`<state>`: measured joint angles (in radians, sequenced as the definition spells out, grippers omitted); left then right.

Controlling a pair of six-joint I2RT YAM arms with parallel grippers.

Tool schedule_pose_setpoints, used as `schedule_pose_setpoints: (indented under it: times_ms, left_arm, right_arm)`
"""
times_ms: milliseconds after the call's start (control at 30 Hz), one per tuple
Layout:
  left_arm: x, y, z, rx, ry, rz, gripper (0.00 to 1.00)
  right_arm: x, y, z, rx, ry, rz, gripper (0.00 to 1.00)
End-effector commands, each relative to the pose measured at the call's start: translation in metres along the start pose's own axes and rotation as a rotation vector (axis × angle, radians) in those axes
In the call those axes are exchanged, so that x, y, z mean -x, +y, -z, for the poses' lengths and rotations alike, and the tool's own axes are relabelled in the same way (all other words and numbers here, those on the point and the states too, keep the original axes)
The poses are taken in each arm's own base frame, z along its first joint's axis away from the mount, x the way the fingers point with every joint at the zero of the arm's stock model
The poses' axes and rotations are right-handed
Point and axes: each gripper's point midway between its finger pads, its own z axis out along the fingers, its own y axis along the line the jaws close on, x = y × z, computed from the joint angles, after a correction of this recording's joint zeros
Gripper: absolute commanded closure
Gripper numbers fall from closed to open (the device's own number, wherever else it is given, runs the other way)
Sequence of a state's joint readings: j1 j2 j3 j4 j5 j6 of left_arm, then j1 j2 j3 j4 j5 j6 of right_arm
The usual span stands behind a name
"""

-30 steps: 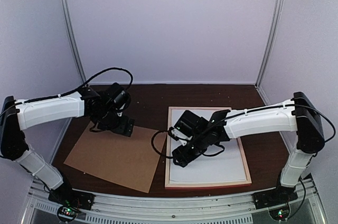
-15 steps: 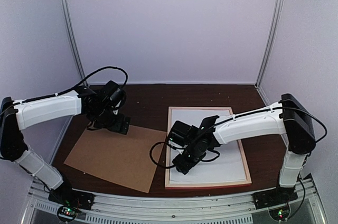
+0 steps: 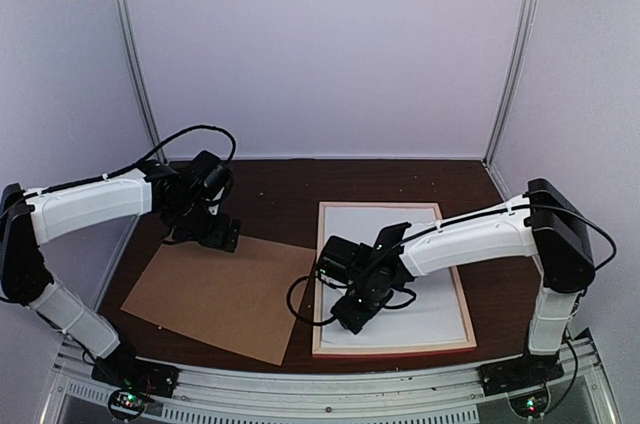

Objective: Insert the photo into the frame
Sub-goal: Pick up the backboard from the center of the board.

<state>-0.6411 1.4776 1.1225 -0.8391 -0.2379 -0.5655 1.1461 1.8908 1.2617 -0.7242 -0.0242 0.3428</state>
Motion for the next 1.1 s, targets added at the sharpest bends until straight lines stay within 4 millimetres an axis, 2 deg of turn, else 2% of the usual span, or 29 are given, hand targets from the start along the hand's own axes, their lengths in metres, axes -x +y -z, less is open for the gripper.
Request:
schedule_pose_setpoints:
  times_ms: [0,133,267,433,600,767,867,933,1067]
  left_arm:
    - [0.001,0.004,0.003,-0.007,-0.003,0.001,0.02]
    - [0.0,0.006,0.003,-0.007,-0.001,0.004,0.02]
    - [0.0,0.007,0.002,-0.007,0.002,0.009,0.02]
    - [-0.006,0.012,-0.002,-0.02,0.028,0.035,0.02]
    - [-0.024,0.027,-0.012,-0.054,0.099,0.113,0.02]
    - [-0.043,0.049,-0.018,-0.099,0.145,0.223,0.02]
    - [-0.051,0.056,-0.021,-0.152,0.169,0.295,0.02]
    - [-0.051,0.065,-0.023,-0.181,0.17,0.352,0.02]
    - [-0.038,0.082,-0.023,-0.219,0.133,0.441,0.02]
  right_arm:
    - [0.003,-0.006,0.004,-0.052,-0.006,0.019,0.32]
    - [0.003,-0.007,0.007,-0.052,-0.009,0.02,0.32]
    - [0.015,-0.001,0.016,-0.022,-0.049,0.016,0.29]
    - [0.04,0.009,0.034,0.02,-0.135,0.01,0.23]
    - [0.075,0.017,0.042,0.068,-0.201,-0.009,0.19]
    - [0.114,0.024,0.033,0.13,-0.228,-0.041,0.18]
    - [0.132,0.037,0.026,0.181,-0.24,-0.036,0.19]
    - [0.141,0.047,0.021,0.222,-0.238,-0.033,0.2]
    - [0.146,0.055,0.004,0.254,-0.215,-0.063,0.21]
